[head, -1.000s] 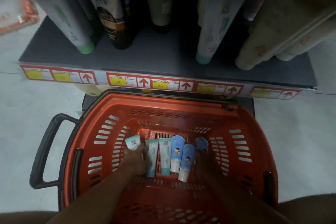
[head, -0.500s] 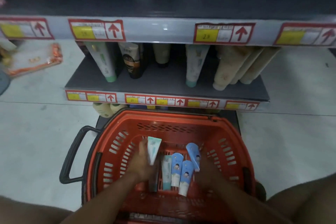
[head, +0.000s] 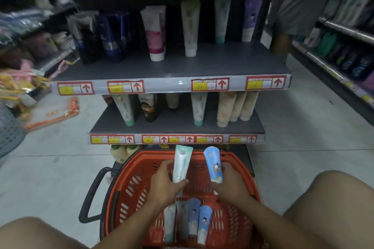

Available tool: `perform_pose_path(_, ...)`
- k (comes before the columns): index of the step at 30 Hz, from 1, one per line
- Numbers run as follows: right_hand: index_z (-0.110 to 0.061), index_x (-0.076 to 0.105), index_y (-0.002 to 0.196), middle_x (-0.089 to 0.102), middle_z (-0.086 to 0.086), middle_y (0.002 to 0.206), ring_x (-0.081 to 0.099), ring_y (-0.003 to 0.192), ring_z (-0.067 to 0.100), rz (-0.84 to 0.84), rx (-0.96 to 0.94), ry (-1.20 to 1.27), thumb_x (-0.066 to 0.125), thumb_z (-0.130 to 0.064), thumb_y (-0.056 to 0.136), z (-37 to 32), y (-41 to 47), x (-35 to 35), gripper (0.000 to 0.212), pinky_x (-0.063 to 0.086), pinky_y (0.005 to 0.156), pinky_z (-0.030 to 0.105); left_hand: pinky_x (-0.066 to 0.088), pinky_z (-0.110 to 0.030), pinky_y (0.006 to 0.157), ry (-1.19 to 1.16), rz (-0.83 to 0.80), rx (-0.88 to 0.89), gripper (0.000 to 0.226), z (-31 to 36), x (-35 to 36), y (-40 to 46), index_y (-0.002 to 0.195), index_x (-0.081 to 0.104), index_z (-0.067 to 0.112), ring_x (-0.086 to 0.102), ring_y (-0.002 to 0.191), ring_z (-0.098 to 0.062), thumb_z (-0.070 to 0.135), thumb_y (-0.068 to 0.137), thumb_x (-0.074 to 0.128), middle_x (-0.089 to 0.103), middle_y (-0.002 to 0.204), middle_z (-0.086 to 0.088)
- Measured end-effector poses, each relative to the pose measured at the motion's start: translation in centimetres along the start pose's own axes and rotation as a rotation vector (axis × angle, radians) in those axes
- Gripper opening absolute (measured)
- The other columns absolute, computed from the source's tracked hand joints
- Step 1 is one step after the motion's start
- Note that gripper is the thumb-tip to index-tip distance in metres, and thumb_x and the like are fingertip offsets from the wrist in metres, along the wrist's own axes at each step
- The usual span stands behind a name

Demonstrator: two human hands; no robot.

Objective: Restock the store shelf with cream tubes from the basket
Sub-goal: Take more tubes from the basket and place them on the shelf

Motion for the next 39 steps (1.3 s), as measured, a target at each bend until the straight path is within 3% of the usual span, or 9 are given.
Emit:
perform_pose_path(5, -0.038, 0.049, 0.113, 0.06, -0.02, 0.095, 0.061, 0.081, 0.0, 0.145, -0.143, 0.046, 0.076, -0.039, 0.075, -5.0, -1.0, -6.2, 0.046, 0.046, 0.061, 0.02, 0.06, -0.024, 0.063, -0.063, 0.086, 0.119, 0.058, 6.9, -2.0, -0.5, 0.116, 0.059, 0.033, 0.068, 0.084, 0.002, 0.038, 0.072, 0.096, 0.071, 0.1, 0.016)
perform_pose_path(11, -0.043, 0.045, 0.121, 0.069, -0.017, 0.109, 0.069, 0.089, 0.0, 0.336, -0.24, 0.149, 0.082, -0.043, 0.072, -9.2, -1.1, -12.9, 0.061, 0.062, 0.071, 0.034, 0.051, -0.007, 0.064, -0.148, 0.163, 0.245, 0.059, 14.7, -3.8, -0.7, 0.128, 0.06, 0.026, 0.062, 0.092, 0.008, 0.032, 0.079, 0.092, 0.067, 0.106, 0.015)
perform_pose_path(18, -0.041, 0.046, 0.121, 0.065, -0.019, 0.107, 0.068, 0.091, 0.004, 0.531, -0.409, 0.196, 0.083, -0.041, 0.073, -14.9, -1.4, -21.2, 0.06, 0.061, 0.073, 0.042, 0.052, -0.007, 0.069, -0.256, 0.223, 0.35, 0.049, 24.0, -6.3, -0.4, 0.112, 0.058, 0.039, 0.065, 0.088, 0.014, 0.028, 0.078, 0.091, 0.07, 0.099, 0.022)
perform_pose_path(21, -0.038, 0.046, 0.122, 0.066, -0.02, 0.108, 0.068, 0.092, 0.001, 0.629, -0.451, 0.208, 0.086, -0.035, 0.075, -16.9, -1.1, -24.7, 0.062, 0.061, 0.074, 0.038, 0.055, -0.011, 0.071, -0.297, 0.251, 0.414, 0.048, 28.3, -7.5, 0.1, 0.109, 0.059, 0.04, 0.067, 0.089, 0.012, 0.029, 0.076, 0.093, 0.071, 0.098, 0.022)
perform_pose_path(23, -0.037, 0.042, 0.123, 0.065, -0.017, 0.112, 0.067, 0.093, 0.0, 0.67, -0.465, 0.195, 0.087, -0.033, 0.076, -18.1, -0.5, -26.8, 0.065, 0.061, 0.075, 0.034, 0.054, -0.009, 0.07, -0.302, 0.252, 0.454, 0.05, 31.1, -8.1, 0.7, 0.113, 0.058, 0.037, 0.067, 0.092, 0.012, 0.031, 0.077, 0.093, 0.071, 0.102, 0.02)
perform_pose_path(25, -0.037, 0.041, 0.125, 0.064, -0.014, 0.114, 0.067, 0.097, 0.005, 0.699, -0.467, 0.185, 0.086, -0.037, 0.076, -18.9, 0.6, -28.8, 0.066, 0.062, 0.077, 0.038, 0.052, -0.006, 0.07, -0.292, 0.266, 0.49, 0.053, 33.5, -8.8, 1.5, 0.117, 0.057, 0.034, 0.066, 0.094, 0.01, 0.033, 0.078, 0.092, 0.07, 0.107, 0.018)
perform_pose_path(29, -0.032, 0.042, 0.127, 0.064, -0.008, 0.116, 0.067, 0.1, 0.011, 0.746, -0.41, 0.147, 0.086, -0.038, 0.076, -19.7, 3.3, -31.9, 0.067, 0.063, 0.079, 0.042, 0.053, -0.006, 0.065, -0.252, 0.312, 0.509, 0.058, 37.2, -9.9, 3.6, 0.124, 0.054, 0.028, 0.068, 0.102, -0.004, 0.038, 0.08, 0.09, 0.067, 0.117, 0.012)
perform_pose_path(34, -0.028, 0.042, 0.129, 0.064, -0.003, 0.122, 0.067, 0.106, 0.016, 0.741, -0.31, 0.11, 0.087, -0.033, 0.079, -19.5, 6.7, -33.5, 0.067, 0.061, 0.081, 0.04, 0.046, -0.002, 0.055, -0.235, 0.318, 0.466, 0.054, 39.2, -9.4, 6.8, 0.116, 0.049, 0.028, 0.064, 0.102, -0.006, 0.032, 0.081, 0.09, 0.067, 0.12, 0.005)
perform_pose_path(39, -0.027, 0.043, 0.128, 0.065, -0.003, 0.121, 0.067, 0.106, 0.017, 0.702, -0.286, 0.073, 0.087, -0.031, 0.077, -18.6, 8.7, -33.0, 0.067, 0.058, 0.08, 0.037, 0.047, -0.006, 0.059, -0.192, 0.31, 0.432, 0.056, 39.2, -7.9, 9.5, 0.114, 0.049, 0.028, 0.069, 0.105, -0.012, 0.033, 0.078, 0.092, 0.07, 0.119, 0.003)
Point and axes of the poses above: each hand's wrist, its own y-axis towards the middle knuckle, its own x-axis out of the palm, z = x × y, the point moved 9 cm from there along y, towards the middle knuckle
